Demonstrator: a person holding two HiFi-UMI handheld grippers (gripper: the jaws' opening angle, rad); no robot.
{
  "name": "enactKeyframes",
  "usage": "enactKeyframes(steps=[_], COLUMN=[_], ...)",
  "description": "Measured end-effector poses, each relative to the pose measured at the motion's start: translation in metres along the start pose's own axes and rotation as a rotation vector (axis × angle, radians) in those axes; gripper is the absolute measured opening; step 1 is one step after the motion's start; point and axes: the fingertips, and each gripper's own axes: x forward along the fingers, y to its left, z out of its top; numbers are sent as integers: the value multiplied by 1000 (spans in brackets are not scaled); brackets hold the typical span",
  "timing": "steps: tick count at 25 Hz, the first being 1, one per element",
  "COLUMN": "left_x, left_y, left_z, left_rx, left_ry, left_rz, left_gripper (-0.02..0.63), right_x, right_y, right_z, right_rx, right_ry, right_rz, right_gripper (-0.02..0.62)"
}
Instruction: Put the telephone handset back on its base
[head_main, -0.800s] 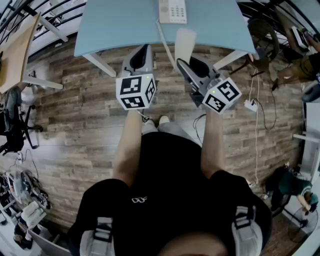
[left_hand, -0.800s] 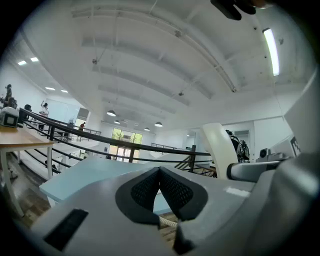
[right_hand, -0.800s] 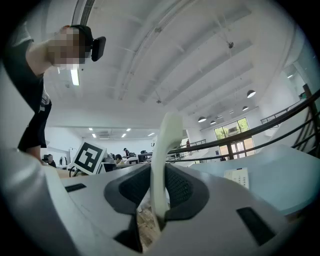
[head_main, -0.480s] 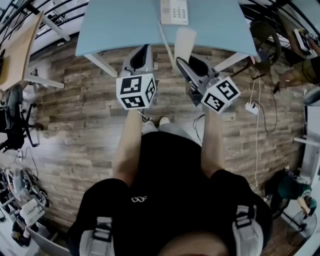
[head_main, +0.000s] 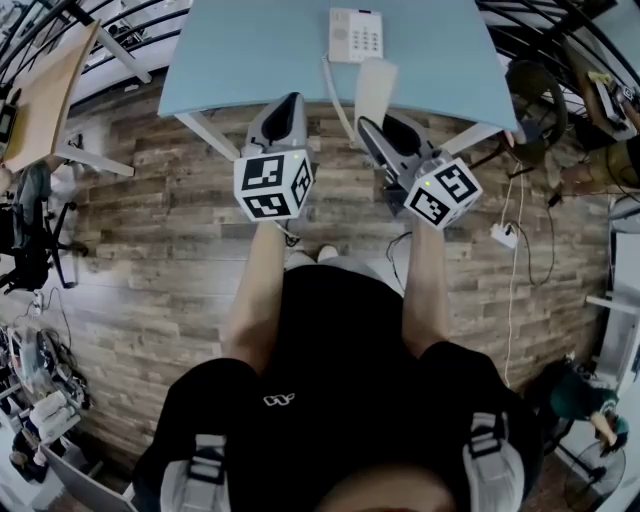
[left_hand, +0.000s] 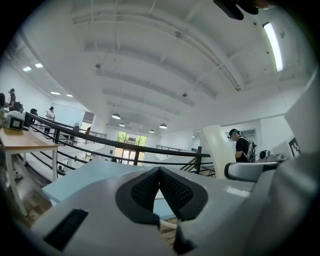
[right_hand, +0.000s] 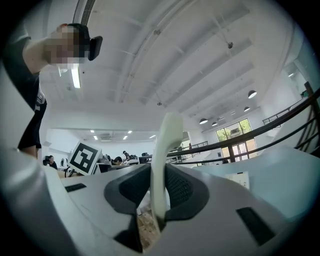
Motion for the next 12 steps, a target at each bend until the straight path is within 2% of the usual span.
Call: enactKeyframes(steps=[12], left_x=[13], left_y=[-20], left_z=[4], left_rx=[12], left_ry=[-11], left_rz=[-1], left_gripper=[0], right_x=[-11], right_y=[-32], right_z=[5], right_rx=[34], right_ry=[-31], right_rz=[-11], right_gripper=[81])
